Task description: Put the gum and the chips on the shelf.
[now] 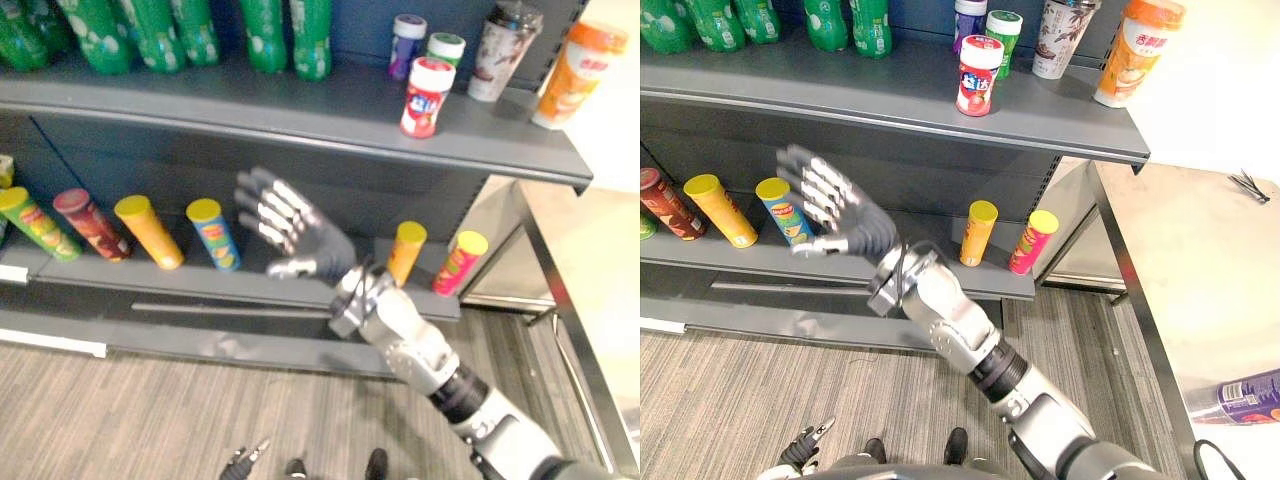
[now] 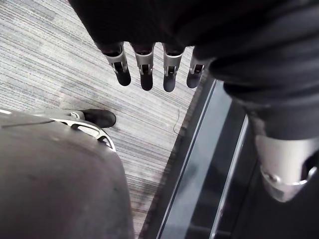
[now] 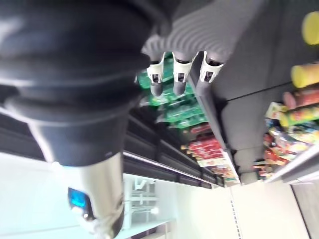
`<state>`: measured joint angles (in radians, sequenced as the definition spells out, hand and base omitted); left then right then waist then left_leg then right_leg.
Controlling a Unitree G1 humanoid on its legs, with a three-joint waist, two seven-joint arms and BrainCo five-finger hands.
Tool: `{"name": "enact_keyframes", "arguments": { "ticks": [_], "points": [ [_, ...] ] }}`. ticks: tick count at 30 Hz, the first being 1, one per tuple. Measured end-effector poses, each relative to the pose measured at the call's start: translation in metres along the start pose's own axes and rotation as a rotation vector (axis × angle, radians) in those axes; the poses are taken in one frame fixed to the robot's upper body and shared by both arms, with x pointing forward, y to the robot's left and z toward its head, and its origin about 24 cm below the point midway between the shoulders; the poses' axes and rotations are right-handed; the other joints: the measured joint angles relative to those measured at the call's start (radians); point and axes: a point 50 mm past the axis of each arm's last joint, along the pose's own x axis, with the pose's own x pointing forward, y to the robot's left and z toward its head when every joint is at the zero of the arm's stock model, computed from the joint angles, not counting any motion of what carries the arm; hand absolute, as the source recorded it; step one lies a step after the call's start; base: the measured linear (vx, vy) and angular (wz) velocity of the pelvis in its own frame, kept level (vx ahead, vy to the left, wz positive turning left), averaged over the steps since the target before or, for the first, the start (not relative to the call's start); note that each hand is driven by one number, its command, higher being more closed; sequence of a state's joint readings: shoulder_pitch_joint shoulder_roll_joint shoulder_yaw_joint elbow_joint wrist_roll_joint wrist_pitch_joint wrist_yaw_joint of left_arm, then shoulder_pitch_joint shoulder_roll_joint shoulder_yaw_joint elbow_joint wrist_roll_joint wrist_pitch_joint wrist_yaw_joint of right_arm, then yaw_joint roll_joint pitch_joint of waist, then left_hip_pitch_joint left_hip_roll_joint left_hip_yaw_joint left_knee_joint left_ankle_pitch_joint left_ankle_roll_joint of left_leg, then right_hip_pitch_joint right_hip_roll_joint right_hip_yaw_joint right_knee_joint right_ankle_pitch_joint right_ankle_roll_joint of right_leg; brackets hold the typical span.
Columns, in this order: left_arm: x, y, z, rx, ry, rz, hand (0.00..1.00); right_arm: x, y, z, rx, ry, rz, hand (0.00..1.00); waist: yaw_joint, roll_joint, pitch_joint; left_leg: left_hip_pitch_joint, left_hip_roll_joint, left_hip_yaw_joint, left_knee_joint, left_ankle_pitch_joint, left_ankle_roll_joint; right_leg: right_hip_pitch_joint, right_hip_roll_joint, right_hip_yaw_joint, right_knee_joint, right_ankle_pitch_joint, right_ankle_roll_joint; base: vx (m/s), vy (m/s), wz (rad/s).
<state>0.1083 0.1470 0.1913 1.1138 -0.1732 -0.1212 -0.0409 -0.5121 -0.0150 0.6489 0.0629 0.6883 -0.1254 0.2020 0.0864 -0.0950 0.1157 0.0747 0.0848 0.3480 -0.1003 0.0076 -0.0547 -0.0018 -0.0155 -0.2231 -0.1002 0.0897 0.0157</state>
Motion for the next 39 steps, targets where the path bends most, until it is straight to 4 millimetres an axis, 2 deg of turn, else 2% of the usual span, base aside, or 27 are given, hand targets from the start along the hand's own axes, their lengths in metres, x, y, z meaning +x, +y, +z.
{"name": "enact_keyframes", "arguments": {
  "ticks": [3, 4, 6, 8, 10, 12, 13, 15, 16, 18, 19, 21, 22, 24, 30, 34, 39],
  "points": [
    [0.000, 0.001, 0.000, -0.003, 0.001, 0.006, 0.00, -0.021, -0.006, -0.024, 0.047, 0.092, -0.046, 0.00, -0.002, 0.002, 0.000, 0.005, -0.001, 0.002, 0.000, 0.000, 0.000, 0.002, 0.000, 0.000, 0.001, -0.001, 0.000, 0.01, 0.002, -0.02],
    [0.000, 0.001, -0.001, -0.003, 0.003, 0.012, 0.00, -0.042, -0.013, -0.045, 0.092, 0.173, -0.110, 0.00, -0.003, 0.005, -0.001, 0.014, -0.002, 0.006, 0.000, -0.002, -0.001, 0.009, -0.002, 0.002, 0.001, -0.001, 0.001, 0.03, 0.008, -0.07],
    [-0.001, -0.001, -0.003, -0.007, 0.006, 0.010, 0.00, -0.060, -0.016, -0.058, 0.121, 0.221, -0.159, 0.00, -0.003, 0.009, -0.003, 0.014, -0.003, 0.012, 0.000, -0.005, -0.004, 0.009, -0.002, 0.005, 0.002, -0.001, 0.001, 0.01, 0.011, -0.11],
    [-0.002, -0.002, -0.006, 0.007, 0.015, 0.012, 0.00, -0.099, -0.017, -0.084, 0.191, 0.326, -0.250, 0.00, -0.008, 0.023, -0.014, 0.017, -0.005, 0.024, -0.001, -0.014, -0.004, 0.008, -0.004, 0.014, 0.001, -0.005, 0.005, 0.02, 0.016, -0.14],
    [-0.002, -0.003, -0.007, 0.018, 0.017, 0.009, 0.00, -0.125, -0.015, -0.098, 0.225, 0.394, -0.296, 0.00, -0.019, 0.028, -0.022, 0.016, -0.007, 0.024, -0.001, -0.020, -0.006, 0.008, -0.006, 0.014, 0.001, -0.006, 0.004, 0.01, 0.007, -0.02],
    [-0.003, -0.003, -0.010, 0.018, 0.024, 0.007, 0.00, -0.165, -0.013, -0.119, 0.288, 0.492, -0.400, 0.00, -0.030, 0.038, -0.029, 0.016, -0.008, 0.023, -0.001, -0.023, -0.006, 0.008, -0.007, 0.013, 0.001, -0.007, 0.003, 0.02, 0.004, 0.00],
    [-0.003, -0.004, -0.011, 0.017, 0.024, 0.006, 0.00, -0.176, -0.014, -0.123, 0.295, 0.516, -0.438, 0.00, -0.031, 0.039, -0.031, 0.016, -0.008, 0.023, -0.001, -0.023, -0.006, 0.008, -0.008, 0.013, 0.001, -0.007, 0.003, 0.00, 0.000, 0.00],
    [-0.003, -0.007, -0.011, 0.012, 0.020, -0.003, 0.00, -0.225, -0.023, -0.137, 0.328, 0.606, -0.626, 0.00, -0.035, 0.048, -0.032, 0.016, -0.010, 0.022, -0.001, -0.024, -0.006, 0.008, -0.009, 0.013, 0.001, -0.007, 0.003, 0.00, 0.000, 0.00],
    [-0.003, -0.007, -0.012, 0.011, 0.019, -0.005, 0.00, -0.237, -0.025, -0.139, 0.313, 0.636, -0.668, 0.00, -0.037, 0.052, -0.033, 0.016, -0.010, 0.022, -0.001, -0.024, -0.005, 0.008, -0.009, 0.012, 0.001, -0.008, 0.003, 0.00, 0.000, 0.00],
    [-0.005, -0.008, -0.017, 0.006, 0.018, -0.009, 0.00, -0.285, -0.034, -0.142, 0.256, 0.756, -0.847, 0.00, -0.054, 0.063, -0.041, 0.016, -0.012, 0.020, -0.001, -0.026, -0.004, 0.008, -0.011, 0.012, 0.001, -0.013, 0.007, 0.00, 0.000, 0.00],
    [-0.006, -0.008, -0.018, 0.005, 0.020, -0.010, 0.00, -0.297, -0.035, -0.142, 0.246, 0.778, -0.894, 0.00, -0.056, 0.066, -0.043, 0.016, -0.013, 0.021, -0.001, -0.026, -0.004, 0.008, -0.011, 0.012, 0.001, -0.013, 0.007, 0.00, 0.000, 0.00],
    [-0.006, -0.009, -0.019, 0.003, 0.019, -0.014, 0.00, -0.338, -0.035, -0.140, 0.230, 0.850, -1.062, 0.00, -0.058, 0.073, -0.047, 0.017, -0.014, 0.021, -0.001, -0.027, -0.004, 0.008, -0.012, 0.013, 0.001, -0.013, 0.007, 0.00, 0.000, 0.00],
    [-0.006, -0.009, -0.019, 0.003, 0.016, -0.015, 0.00, -0.346, -0.033, -0.140, 0.236, 0.861, -1.103, 0.00, -0.058, 0.073, -0.047, 0.017, -0.014, 0.021, -0.001, -0.027, -0.004, 0.008, -0.013, 0.013, 0.001, -0.013, 0.007, 0.00, 0.000, 0.00],
    [-0.007, -0.009, -0.019, 0.003, 0.015, -0.015, 0.00, -0.377, -0.027, -0.137, 0.266, 0.892, -1.259, 0.00, -0.058, 0.073, -0.047, 0.018, -0.015, 0.021, -0.001, -0.027, -0.004, 0.008, -0.014, 0.012, 0.001, -0.013, 0.007, 0.00, 0.000, 0.00],
    [-0.007, -0.009, -0.021, 0.003, 0.013, -0.014, 0.00, -0.422, -0.004, -0.139, 0.349, 0.950, -1.511, 0.00, -0.062, 0.074, -0.048, 0.023, -0.023, 0.021, -0.001, -0.028, -0.003, 0.012, -0.020, 0.012, 0.000, -0.011, 0.010, 0.00, 0.000, 0.00],
    [-0.008, -0.008, -0.025, 0.004, 0.027, -0.014, 0.00, -0.430, 0.006, -0.142, 0.396, 0.933, -1.599, 0.00, -0.071, 0.079, -0.047, 0.035, -0.025, 0.022, -0.001, -0.031, 0.000, 0.026, -0.022, 0.013, -0.004, -0.012, 0.010, 0.00, 0.000, 0.00],
    [-0.008, -0.008, -0.026, 0.002, 0.031, -0.016, 0.00, -0.439, 0.009, -0.139, 0.422, 0.881, -1.726, 0.00, -0.083, 0.085, -0.042, 0.036, -0.026, 0.032, 0.001, -0.036, 0.004, 0.014, -0.025, 0.025, 0.016, -0.018, 0.017, 0.00, -0.002, -0.04]
  ]
}}
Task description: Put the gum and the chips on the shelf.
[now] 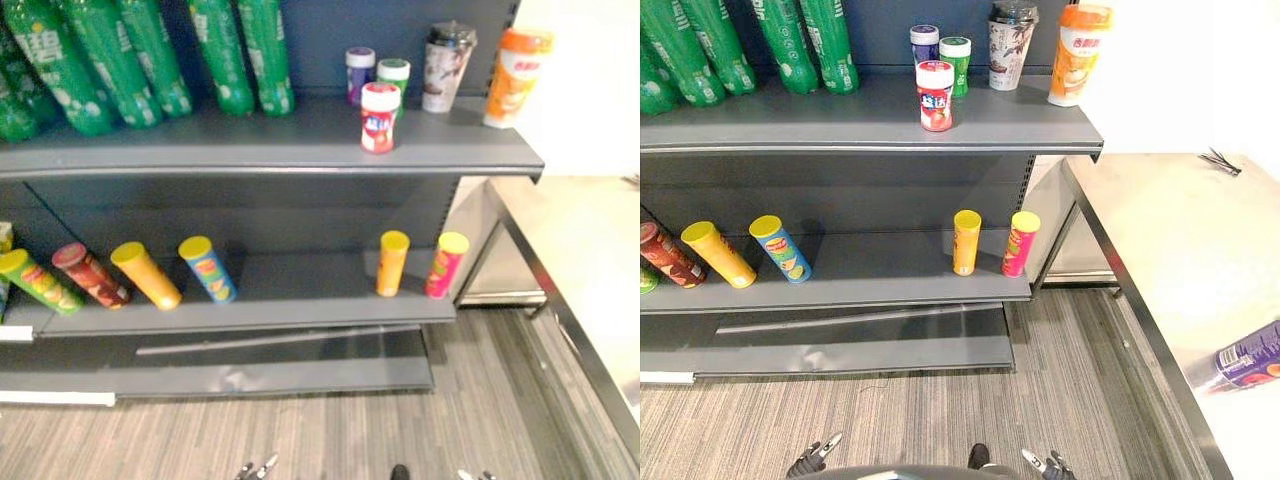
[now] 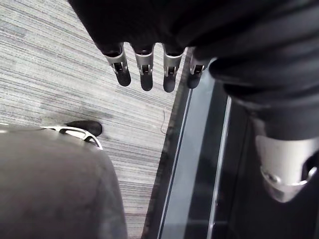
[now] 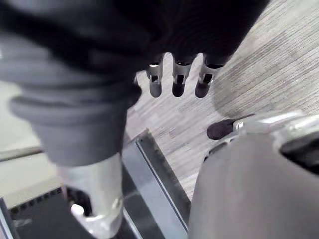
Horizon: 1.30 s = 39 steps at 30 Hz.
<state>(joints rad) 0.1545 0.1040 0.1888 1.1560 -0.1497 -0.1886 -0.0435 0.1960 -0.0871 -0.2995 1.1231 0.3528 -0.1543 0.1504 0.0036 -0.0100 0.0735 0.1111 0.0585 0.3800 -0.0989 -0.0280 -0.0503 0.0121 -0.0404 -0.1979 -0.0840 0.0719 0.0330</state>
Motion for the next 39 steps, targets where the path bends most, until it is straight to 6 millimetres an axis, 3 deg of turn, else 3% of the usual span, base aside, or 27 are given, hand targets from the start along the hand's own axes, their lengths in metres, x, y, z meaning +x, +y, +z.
{"name": "enact_keyframes", "arguments": {
  "ticks": [2, 3, 5, 7, 8, 9, 10, 12, 13, 14, 16, 17, 19, 24, 29, 37, 39],
  "points": [
    [0.001, 0.000, 0.005, 0.009, -0.011, -0.005, 0.00, 0.001, -0.004, 0.004, 0.043, -0.017, -0.037, 0.00, -0.002, 0.007, 0.023, -0.009, 0.009, 0.017, 0.057, -0.026, 0.001, -0.038, -0.011, 0.013, 0.094, -0.041, 0.006, 0.02, 0.016, -0.17],
    [0.004, -0.003, 0.013, 0.026, -0.030, -0.018, 0.00, 0.001, -0.008, 0.007, 0.064, -0.028, -0.058, 0.00, -0.006, -0.002, 0.053, -0.029, 0.016, 0.020, 0.126, -0.062, 0.007, -0.061, -0.023, 0.019, 0.160, -0.064, 0.009, -0.01, 0.026, -0.13],
    [0.006, -0.006, 0.019, 0.037, -0.046, -0.028, 0.00, 0.000, -0.015, 0.009, 0.114, -0.046, -0.095, 0.00, -0.018, 0.012, 0.078, -0.064, 0.024, 0.028, 0.218, -0.107, 0.024, -0.093, -0.036, 0.035, 0.212, -0.078, 0.017, -0.07, 0.045, -0.23],
    [0.007, -0.009, 0.022, 0.034, -0.055, -0.035, 0.00, 0.000, -0.019, 0.013, 0.164, -0.077, -0.124, 0.00, -0.024, 0.024, 0.087, -0.101, 0.029, 0.079, 0.274, -0.138, 0.034, -0.133, -0.039, 0.081, 0.222, -0.065, 0.039, -0.10, 0.122, -0.67],
    [0.007, -0.010, 0.023, 0.033, -0.059, -0.037, 0.00, 0.000, -0.019, 0.016, 0.194, -0.097, -0.131, 0.00, -0.025, 0.026, 0.094, -0.115, 0.041, 0.139, 0.304, -0.159, 0.046, -0.154, -0.035, 0.113, 0.197, -0.051, 0.077, -0.16, 0.175, -1.20],
    [0.007, -0.013, 0.022, 0.029, -0.059, -0.043, 0.00, 0.000, -0.018, 0.018, 0.216, -0.114, -0.135, 0.00, -0.021, 0.034, 0.100, -0.123, 0.066, 0.225, 0.312, -0.168, 0.071, -0.164, -0.048, 0.056, 0.161, -0.084, 0.086, -0.18, 0.163, -1.42],
    [0.007, -0.017, 0.021, 0.022, -0.057, -0.051, 0.00, 0.000, -0.015, 0.020, 0.228, -0.127, -0.127, 0.00, -0.020, 0.056, 0.104, -0.125, 0.083, 0.271, 0.312, -0.171, 0.075, -0.174, -0.058, -0.011, 0.173, -0.088, 0.069, -0.18, 0.178, -1.88],
    [0.009, -0.019, 0.031, 0.022, -0.083, -0.058, 0.00, 0.007, 0.000, 0.030, 0.249, -0.144, -0.089, 0.00, -0.022, 0.059, 0.157, -0.093, 0.139, 0.427, 0.312, -0.196, 0.075, -0.198, -0.136, -0.267, 0.360, -0.140, -0.017, -0.14, 0.164, -2.13],
    [0.010, -0.018, 0.032, 0.023, -0.087, -0.057, 0.00, 0.007, 0.002, 0.031, 0.242, -0.144, -0.086, 0.00, -0.020, 0.062, 0.163, -0.089, 0.148, 0.461, 0.310, -0.198, 0.072, -0.196, -0.160, -0.315, 0.405, -0.152, -0.026, -0.07, 0.122, -2.02],
    [0.010, -0.015, 0.032, 0.008, -0.088, -0.049, 0.00, 0.010, 0.007, 0.034, 0.225, -0.143, -0.080, 0.00, -0.020, 0.048, 0.161, -0.079, 0.157, 0.534, 0.307, -0.201, 0.069, -0.186, -0.206, -0.392, 0.481, -0.163, -0.042, -0.02, 0.062, -1.56],
    [0.011, -0.015, 0.042, 0.008, -0.120, -0.056, 0.00, 0.013, 0.013, 0.036, 0.210, -0.123, -0.074, 0.00, -0.028, 0.027, 0.163, -0.067, 0.165, 0.644, 0.309, -0.193, 0.057, -0.105, -0.270, -0.479, 0.523, -0.159, -0.037, 0.01, -0.005, -1.79],
    [0.011, -0.016, 0.045, 0.007, -0.130, -0.061, 0.00, 0.013, 0.014, 0.035, 0.203, -0.117, -0.071, 0.00, -0.028, 0.023, 0.162, -0.066, 0.167, 0.665, 0.312, -0.192, 0.054, -0.084, -0.274, -0.483, 0.511, -0.153, -0.027, 0.03, -0.053, -1.42],
    [0.012, -0.020, 0.052, 0.001, -0.161, -0.085, 0.00, 0.016, 0.023, 0.038, 0.188, -0.110, -0.051, 0.00, -0.026, 0.011, 0.157, -0.067, 0.177, 0.741, 0.323, -0.182, 0.048, -0.005, -0.250, -0.475, 0.358, -0.116, 0.037, 0.05, -0.116, -0.95],
    [0.012, -0.031, 0.051, -0.026, -0.155, -0.112, 0.00, 0.022, 0.042, 0.058, 0.130, -0.150, 0.021, 0.00, -0.029, 0.020, 0.154, -0.068, 0.234, 0.822, 0.374, -0.164, 0.033, 0.010, -0.168, -0.452, 0.201, -0.116, 0.044, 0.00, -0.183, -0.59],
    [0.012, -0.036, 0.048, -0.031, -0.146, -0.123, 0.00, 0.020, 0.031, 0.060, 0.146, -0.165, 0.007, 0.00, -0.033, 0.035, 0.153, -0.059, 0.288, 0.826, 0.395, -0.132, 0.022, 0.007, -0.130, -0.452, 0.227, -0.137, 0.020, -0.04, -0.107, -0.07],
    [0.012, -0.028, 0.045, -0.077, -0.130, -0.085, 0.00, 0.017, 0.013, 0.055, 0.188, -0.165, -0.050, 0.00, -0.065, 0.052, 0.161, -0.048, 0.346, 0.846, 0.499, -0.132, 0.022, -0.043, -0.165, -0.421, 0.383, -0.252, 0.006, -0.06, -0.038, -0.09],
    [0.012, -0.025, 0.042, -0.093, -0.124, -0.069, 0.00, 0.015, 0.007, 0.049, 0.223, -0.157, -0.075, 0.00, -0.080, 0.053, 0.162, -0.028, 0.392, 0.850, 0.578, -0.131, 0.022, -0.041, -0.163, -0.395, 0.409, -0.296, -0.002, -0.04, -0.077, -0.27]
  ]
}}
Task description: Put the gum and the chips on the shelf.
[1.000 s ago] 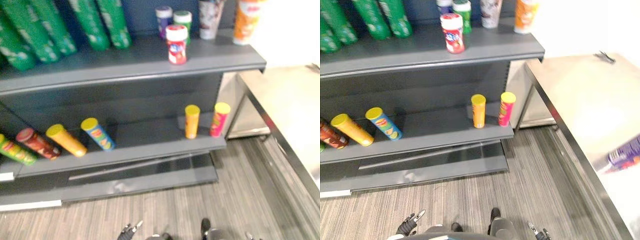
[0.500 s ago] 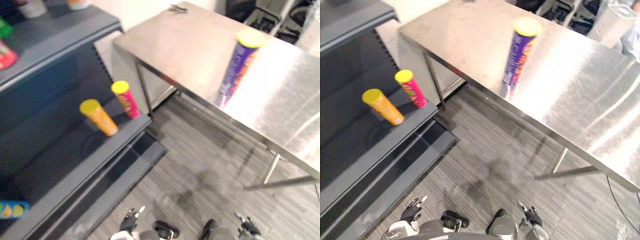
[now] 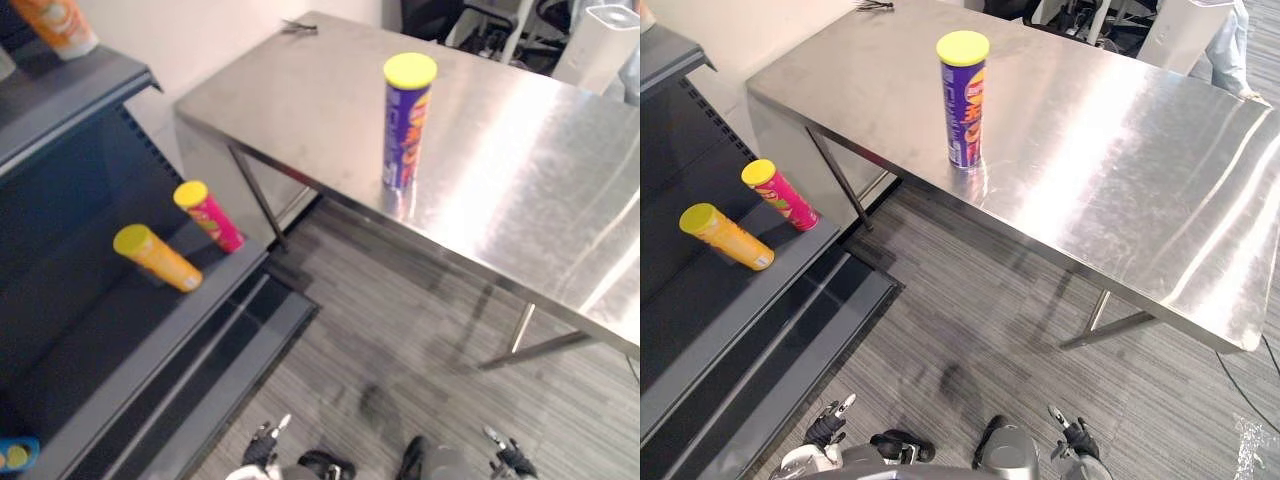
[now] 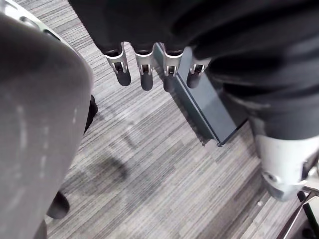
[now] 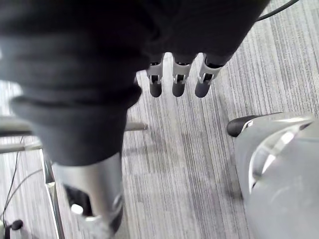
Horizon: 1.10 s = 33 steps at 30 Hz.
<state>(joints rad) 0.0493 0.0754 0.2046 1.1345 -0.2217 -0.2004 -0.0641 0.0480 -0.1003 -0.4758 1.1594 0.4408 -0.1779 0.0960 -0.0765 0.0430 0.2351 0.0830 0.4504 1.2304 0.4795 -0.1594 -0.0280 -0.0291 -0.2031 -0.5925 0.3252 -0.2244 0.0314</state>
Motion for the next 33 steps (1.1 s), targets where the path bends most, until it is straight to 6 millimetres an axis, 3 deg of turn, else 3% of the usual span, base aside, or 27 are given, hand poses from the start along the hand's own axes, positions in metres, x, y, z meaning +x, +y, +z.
{"name": "enact_keyframes", "arguments": {
  "ticks": [2, 4, 5, 6, 7, 10, 12, 15, 16, 18, 20, 22, 24, 26, 33],
  "points": [
    [-0.001, -0.001, -0.002, -0.013, 0.005, -0.002, 0.00, -0.001, -0.004, -0.001, 0.008, 0.001, -0.012, 0.00, -0.001, 0.006, -0.001, 0.011, 0.043, -0.011, 0.077, 0.001, 0.001, 0.000, 0.014, 0.035, 0.009, -0.029, -0.007, -0.04, -0.073, -0.55],
    [-0.002, -0.003, -0.004, -0.071, -0.003, -0.003, 0.00, -0.002, -0.008, -0.004, 0.013, 0.009, -0.024, 0.00, 0.003, 0.007, 0.000, -0.005, 0.075, -0.160, 0.146, 0.055, 0.040, 0.002, 0.040, 0.104, 0.001, -0.036, -0.019, -0.03, -0.141, -0.93],
    [-0.002, -0.002, -0.001, -0.115, -0.028, 0.006, 0.00, -0.003, -0.009, -0.005, 0.012, 0.011, -0.028, 0.00, 0.005, -0.008, 0.007, -0.069, 0.056, -0.350, 0.175, 0.055, 0.029, 0.018, 0.050, 0.147, -0.022, -0.033, -0.030, -0.01, -0.128, -0.90],
    [-0.002, -0.004, -0.002, -0.124, -0.026, 0.003, 0.00, -0.003, -0.010, -0.005, 0.013, 0.010, -0.032, 0.00, 0.004, -0.007, 0.005, -0.096, 0.015, -0.451, 0.153, 0.033, -0.004, 0.019, 0.047, 0.167, -0.031, -0.028, -0.030, 0.02, -0.072, -1.32],
    [-0.003, -0.009, -0.005, -0.118, -0.017, -0.017, 0.00, -0.003, -0.018, 0.000, 0.007, 0.001, -0.054, 0.00, 0.006, 0.000, 0.001, -0.136, -0.088, -0.643, 0.075, 0.007, -0.041, 0.023, 0.046, 0.227, -0.057, -0.010, -0.035, 0.03, 0.006, -1.10],
    [-0.003, -0.010, -0.006, -0.101, -0.013, -0.028, 0.00, -0.006, -0.026, -0.003, 0.009, 0.011, -0.078, 0.00, 0.006, -0.001, 0.001, -0.162, -0.152, -0.732, -0.047, 0.010, -0.051, 0.039, 0.049, 0.280, -0.077, -0.001, -0.030, 0.07, 0.062, -0.83],
    [-0.003, -0.010, -0.005, -0.099, -0.018, -0.029, 0.00, -0.007, -0.033, -0.003, 0.017, 0.009, -0.097, 0.00, 0.014, -0.001, 0.001, -0.180, -0.187, -0.812, -0.201, 0.037, -0.080, 0.030, 0.056, 0.335, -0.078, 0.004, -0.019, 0.10, 0.123, -0.82],
    [-0.003, -0.011, -0.006, -0.083, -0.010, -0.033, 0.00, -0.009, -0.038, -0.003, 0.023, 0.007, -0.112, 0.00, 0.034, 0.011, -0.011, -0.181, -0.234, -0.949, -0.317, 0.144, -0.088, 0.028, 0.074, 0.425, -0.075, -0.001, 0.027, 0.18, 0.235, -0.86],
    [-0.002, -0.007, -0.004, -0.073, -0.014, -0.025, 0.00, -0.008, -0.035, -0.005, 0.030, 0.013, -0.108, 0.00, 0.035, -0.004, -0.020, -0.168, -0.249, -0.939, -0.312, 0.141, -0.084, 0.034, 0.053, 0.439, -0.075, -0.001, 0.046, 0.22, 0.260, -0.40],
    [-0.002, 0.002, -0.002, -0.020, -0.013, -0.016, 0.00, -0.013, -0.033, -0.022, 0.054, 0.053, -0.108, 0.00, 0.025, -0.062, -0.065, -0.166, -0.309, -0.925, -0.338, 0.124, -0.063, 0.040, 0.003, 0.441, -0.125, 0.022, 0.089, 0.23, 0.236, -0.05],
    [-0.002, 0.003, -0.001, 0.013, -0.009, -0.020, 0.00, -0.015, -0.031, -0.028, 0.082, 0.064, -0.113, 0.00, 0.026, -0.085, -0.077, -0.163, -0.343, -0.907, -0.340, 0.110, -0.042, 0.054, -0.030, 0.452, -0.163, 0.042, 0.117, 0.21, 0.280, -0.04],
    [-0.003, 0.006, -0.003, 0.024, -0.001, -0.014, 0.00, -0.014, -0.029, -0.027, 0.083, 0.063, -0.107, 0.00, 0.033, -0.079, -0.079, -0.140, -0.367, -0.881, -0.360, 0.105, -0.034, 0.066, -0.050, 0.466, -0.187, 0.071, 0.132, 0.11, 0.224, -0.22],
    [-0.004, 0.008, -0.008, 0.029, 0.021, -0.008, 0.00, -0.014, -0.027, -0.027, 0.084, 0.061, -0.091, 0.00, 0.046, -0.054, -0.094, -0.105, -0.377, -0.855, -0.408, 0.105, -0.032, 0.067, -0.051, 0.484, -0.215, 0.118, 0.135, 0.05, 0.137, -0.43],
    [-0.005, 0.008, -0.010, 0.034, 0.029, -0.008, 0.00, -0.014, -0.028, -0.028, 0.086, 0.065, -0.093, 0.00, 0.049, -0.046, -0.105, -0.091, -0.389, -0.850, -0.439, 0.110, -0.025, 0.065, -0.056, 0.487, -0.224, 0.124, 0.139, 0.03, 0.074, -0.22],
    [-0.006, 0.009, -0.012, 0.073, 0.037, -0.010, 0.00, -0.015, -0.045, -0.018, 0.198, 0.014, -0.190, 0.00, 0.051, -0.067, -0.135, -0.060, -0.422, -0.851, -0.575, 0.185, -0.019, 0.059, -0.057, 0.471, -0.275, 0.124, 0.139, 0.00, 0.010, -0.01]
  ]
}}
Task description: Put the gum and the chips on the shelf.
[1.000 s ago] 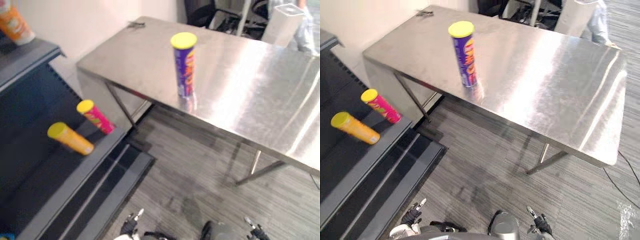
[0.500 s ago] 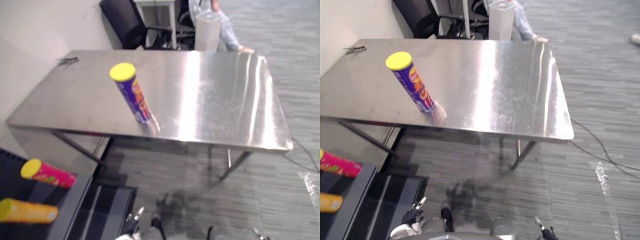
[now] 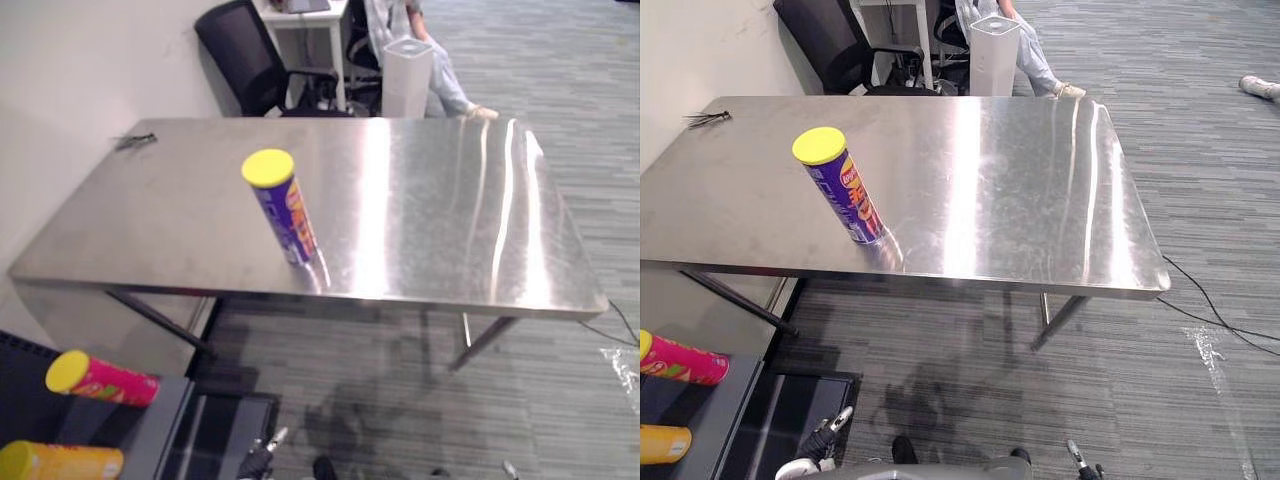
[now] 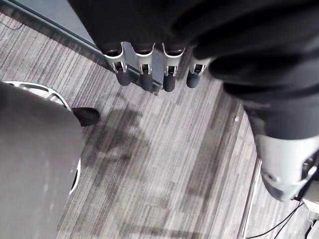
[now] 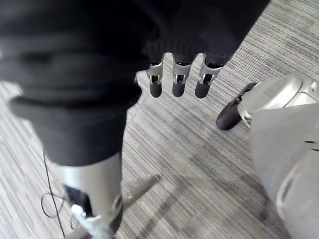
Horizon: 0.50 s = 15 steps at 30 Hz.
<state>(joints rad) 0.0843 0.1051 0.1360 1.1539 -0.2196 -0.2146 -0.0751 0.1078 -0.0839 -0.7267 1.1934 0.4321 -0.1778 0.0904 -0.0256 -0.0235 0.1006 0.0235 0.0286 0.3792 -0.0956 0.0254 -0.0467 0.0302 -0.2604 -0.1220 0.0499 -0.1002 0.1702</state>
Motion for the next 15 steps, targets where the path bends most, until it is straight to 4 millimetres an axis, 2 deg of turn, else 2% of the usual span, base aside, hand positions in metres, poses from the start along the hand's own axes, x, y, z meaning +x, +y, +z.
{"name": "enact_keyframes", "arguments": {
  "ticks": [4, 6, 7, 8, 9, 10, 12, 13, 15],
  "points": [
    [-0.001, 0.005, -0.001, -0.022, -0.002, 0.015, 0.00, 0.004, -0.023, 0.040, 0.139, -0.129, -0.112, 0.00, 0.002, -0.011, -0.008, 0.002, -0.008, -0.008, -0.002, 0.002, 0.003, 0.011, -0.005, -0.010, -0.012, 0.000, 0.000, -0.01, -0.001, 0.05],
    [-0.003, 0.011, -0.004, -0.040, 0.003, 0.035, 0.00, 0.006, -0.027, 0.091, 0.217, -0.297, -0.140, 0.00, -0.001, -0.014, -0.010, 0.000, -0.014, -0.009, -0.006, 0.004, 0.005, 0.011, -0.008, -0.012, -0.016, 0.000, 0.000, -0.02, 0.013, 0.00],
    [-0.004, 0.012, -0.005, -0.044, 0.005, 0.040, 0.00, 0.005, -0.028, 0.107, 0.234, -0.350, -0.143, 0.00, -0.001, -0.015, -0.010, -0.001, -0.015, -0.011, -0.006, 0.004, 0.005, 0.011, -0.008, -0.013, -0.017, -0.001, 0.000, -0.03, 0.015, 0.05],
    [-0.005, 0.014, -0.007, -0.046, 0.011, 0.047, 0.00, 0.000, -0.027, 0.138, 0.252, -0.462, -0.142, 0.00, -0.002, -0.016, -0.011, -0.004, -0.016, -0.015, -0.006, 0.005, 0.007, 0.011, -0.009, -0.018, -0.018, -0.001, -0.001, -0.01, 0.001, 0.09],
    [-0.006, 0.015, -0.010, -0.046, 0.018, 0.051, 0.00, -0.008, -0.024, 0.170, 0.274, -0.584, -0.137, 0.00, -0.002, -0.013, -0.013, -0.006, -0.017, -0.021, -0.007, 0.006, 0.009, 0.011, -0.009, -0.024, -0.018, -0.002, -0.003, 0.00, -0.006, 0.11],
    [-0.007, 0.016, -0.011, -0.046, 0.022, 0.053, 0.00, -0.013, -0.022, 0.186, 0.286, -0.649, -0.137, 0.00, -0.003, -0.010, -0.015, -0.007, -0.017, -0.026, -0.007, 0.007, 0.009, 0.011, -0.009, -0.028, -0.018, -0.003, -0.004, 0.00, -0.012, 0.15],
    [-0.009, 0.017, -0.016, -0.048, 0.035, 0.057, 0.00, -0.039, -0.006, 0.243, 0.338, -0.887, -0.112, 0.00, -0.002, -0.003, -0.023, -0.014, -0.016, -0.035, -0.007, 0.010, 0.009, 0.011, -0.007, -0.040, -0.019, -0.004, -0.005, 0.01, -0.017, 0.13],
    [-0.009, 0.018, -0.018, -0.049, 0.039, 0.059, 0.00, -0.046, 0.000, 0.255, 0.352, -0.939, -0.100, 0.00, -0.002, -0.002, -0.024, -0.015, -0.015, -0.036, -0.007, 0.010, 0.009, 0.011, -0.006, -0.041, -0.020, -0.004, -0.005, 0.02, -0.019, 0.06],
    [-0.011, 0.019, -0.021, -0.049, 0.047, 0.063, 0.00, -0.072, 0.022, 0.291, 0.393, -1.109, -0.064, 0.00, 0.000, -0.003, -0.025, -0.022, -0.015, -0.043, -0.006, 0.011, 0.009, 0.011, -0.005, -0.048, -0.024, -0.004, -0.005, 0.03, -0.019, 0.09]
  ]
}}
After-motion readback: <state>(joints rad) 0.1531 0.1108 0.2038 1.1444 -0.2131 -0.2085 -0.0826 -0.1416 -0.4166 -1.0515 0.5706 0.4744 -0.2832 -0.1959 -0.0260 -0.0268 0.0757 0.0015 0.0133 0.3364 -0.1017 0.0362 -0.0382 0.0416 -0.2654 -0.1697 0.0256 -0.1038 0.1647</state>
